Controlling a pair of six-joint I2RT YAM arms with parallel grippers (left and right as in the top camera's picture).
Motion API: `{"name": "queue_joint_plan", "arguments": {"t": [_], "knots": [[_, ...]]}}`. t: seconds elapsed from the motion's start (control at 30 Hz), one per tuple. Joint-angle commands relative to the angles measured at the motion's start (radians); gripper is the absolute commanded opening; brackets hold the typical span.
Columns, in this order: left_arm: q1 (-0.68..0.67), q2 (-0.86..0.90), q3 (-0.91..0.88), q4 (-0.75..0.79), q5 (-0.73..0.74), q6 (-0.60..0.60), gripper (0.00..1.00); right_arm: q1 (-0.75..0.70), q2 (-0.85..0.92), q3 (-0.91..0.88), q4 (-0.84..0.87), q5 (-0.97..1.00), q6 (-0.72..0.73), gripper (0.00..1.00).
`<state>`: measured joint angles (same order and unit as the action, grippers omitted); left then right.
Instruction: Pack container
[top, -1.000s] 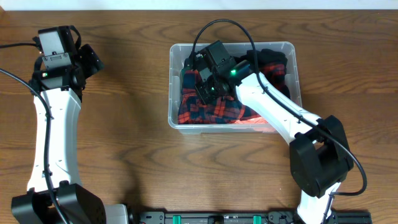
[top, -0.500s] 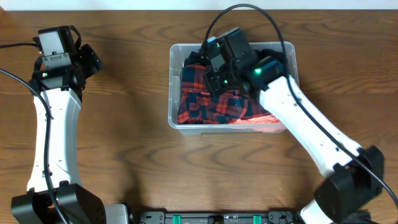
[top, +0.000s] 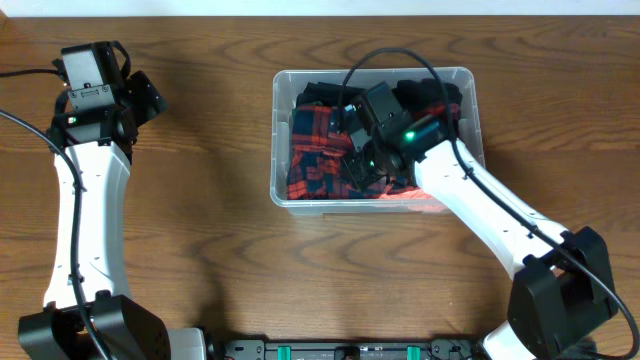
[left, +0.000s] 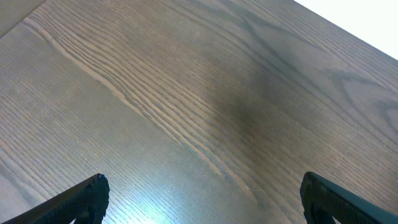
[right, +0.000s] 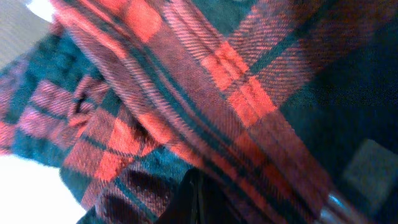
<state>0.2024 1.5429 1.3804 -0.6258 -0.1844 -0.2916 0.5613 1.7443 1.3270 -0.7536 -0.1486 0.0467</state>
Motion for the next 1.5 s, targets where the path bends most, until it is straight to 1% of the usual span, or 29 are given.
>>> {"name": "queue_joint_plan", "arguments": {"t": [0.0,0.17,0.23,0.27,0.3,0.33,0.43,0.47,0.5,0.53,0.73,0.8,0.87,1.07,1.23,1.47], "knots": [[0.004,-0.005,0.003,-0.003,-0.011,0.002,0.98,-0.009,0.01,-0.027,0.022,0.01,-0.011,0.01],[0.004,-0.005,0.003,-0.003,-0.011,0.002,0.98,-0.01,-0.053,0.038,0.025,0.01,-0.011,0.02],[0.004,-0.005,0.003,-0.003,-0.011,0.002,0.98,-0.015,-0.098,0.061,0.019,0.011,-0.011,0.09],[0.004,-0.005,0.003,-0.003,-0.011,0.002,0.98,-0.019,-0.121,0.067,0.019,0.011,-0.011,0.17],[0.004,-0.005,0.003,-0.003,-0.011,0.002,0.98,-0.026,-0.153,0.069,0.02,0.01,-0.011,0.21],[0.004,-0.005,0.003,-0.003,-0.011,0.002,0.98,-0.031,-0.182,0.069,0.018,0.012,-0.011,0.33],[0.004,-0.005,0.003,-0.003,-0.011,0.002,0.98,-0.049,-0.279,0.069,-0.008,0.02,-0.011,0.5],[0.004,-0.005,0.003,-0.003,-0.011,0.002,0.98,-0.055,-0.311,0.069,-0.02,0.021,-0.011,0.6],[0.004,-0.005,0.003,-0.003,-0.011,0.002,0.98,-0.061,-0.346,0.069,-0.035,0.021,-0.011,0.76],[0.004,-0.005,0.003,-0.003,-0.011,0.002,0.98,-0.066,-0.376,0.069,-0.048,0.021,-0.011,0.99],[0.004,-0.005,0.003,-0.003,-0.011,0.002,0.98,-0.07,-0.547,0.069,-0.137,0.021,-0.011,0.99],[0.004,-0.005,0.003,-0.003,-0.011,0.002,0.98,-0.07,-0.588,0.069,-0.157,0.061,-0.061,0.99],[0.004,-0.005,0.003,-0.003,-0.011,0.002,0.98,-0.07,-0.617,0.069,-0.165,0.085,-0.067,0.99],[0.004,-0.005,0.003,-0.003,-0.011,0.002,0.98,-0.07,-0.638,0.069,-0.159,0.125,-0.068,0.99],[0.004,-0.005,0.003,-0.003,-0.011,0.002,0.98,-0.07,-0.638,0.069,-0.153,0.113,-0.06,0.99],[0.004,-0.005,0.003,-0.003,-0.011,0.002,0.98,-0.071,-0.652,0.063,-0.094,0.122,-0.064,0.99]]}}
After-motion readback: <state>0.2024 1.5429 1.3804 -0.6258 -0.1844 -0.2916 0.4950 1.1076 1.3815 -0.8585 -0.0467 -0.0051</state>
